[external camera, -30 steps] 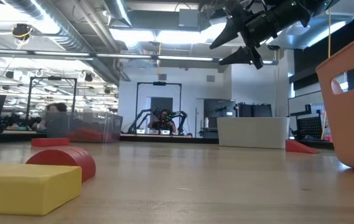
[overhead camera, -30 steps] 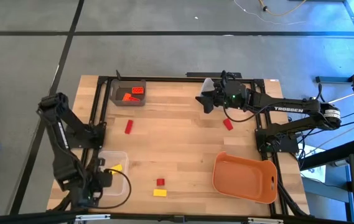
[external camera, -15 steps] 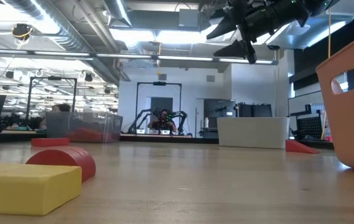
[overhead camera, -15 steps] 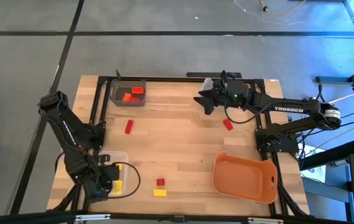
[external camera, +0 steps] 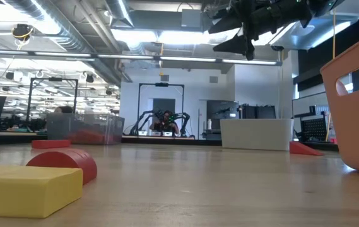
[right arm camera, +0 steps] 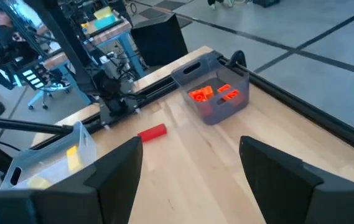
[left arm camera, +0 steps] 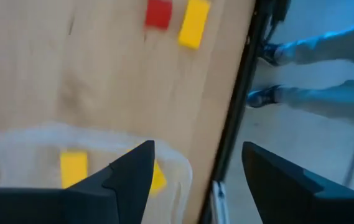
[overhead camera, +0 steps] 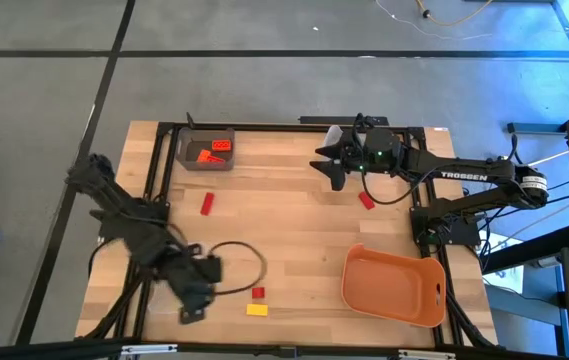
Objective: Sort & place blocks by color
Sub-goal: Put the yellow block into the transparent bin
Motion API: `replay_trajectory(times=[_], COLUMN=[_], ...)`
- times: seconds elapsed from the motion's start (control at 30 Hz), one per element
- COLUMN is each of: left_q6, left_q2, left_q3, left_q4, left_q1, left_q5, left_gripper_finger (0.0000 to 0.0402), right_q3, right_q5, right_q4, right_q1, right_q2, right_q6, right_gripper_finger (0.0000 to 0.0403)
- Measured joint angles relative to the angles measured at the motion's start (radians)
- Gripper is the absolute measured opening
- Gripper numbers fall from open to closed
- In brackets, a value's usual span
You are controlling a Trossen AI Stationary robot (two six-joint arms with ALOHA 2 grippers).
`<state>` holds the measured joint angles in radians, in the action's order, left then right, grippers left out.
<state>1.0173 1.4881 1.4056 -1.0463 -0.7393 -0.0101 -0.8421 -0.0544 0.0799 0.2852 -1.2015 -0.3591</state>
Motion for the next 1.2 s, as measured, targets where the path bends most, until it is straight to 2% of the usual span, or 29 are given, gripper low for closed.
replay_trajectory(times=[0.2, 0.37, 0.47, 0.83, 1.07, 1.2], left_q6=[-0.262, -0.345, -0.373, -0.429, -0.427, -0.417], left_q2=[0.252, 0.429, 0.5, 0.644, 0.669, 0.669], left_q3=[0.213, 0.306, 0.319, 0.32, 0.309, 0.271], left_q4=[-0.013, 0.028, 0.08, 0.118, 0.134, 0.165], left_q1=[0.083, 0.104, 0.102, 0.118, 0.112, 0.111], left_q5=[-0.013, -0.087, -0.094, -0.027, 0.06, 0.035], left_gripper_finger=[0.0234, 0.0234, 0.0234, 0.0234, 0.0234, 0.0234], right_q3=[0.0, 0.0, 0.0, 0.0, 0.0, 0.0], right_q5=[0.0, 0.0, 0.007, 0.009, 0.072, 0.099], right_q4=[-0.001, -0.002, -0.003, -0.008, -0.012, -0.015], right_q1=[0.0, 0.001, 0.001, 0.001, 0.001, 0.001], right_q2=[0.0, 0.0, 0.0, 0.0, 0.0, 0.0], right_q6=[0.031, 0.067, 0.077, 0.074, 0.064, 0.026], right_gripper_finger=[0.0268, 0.0268, 0.0268, 0.0268, 0.0268, 0.0268])
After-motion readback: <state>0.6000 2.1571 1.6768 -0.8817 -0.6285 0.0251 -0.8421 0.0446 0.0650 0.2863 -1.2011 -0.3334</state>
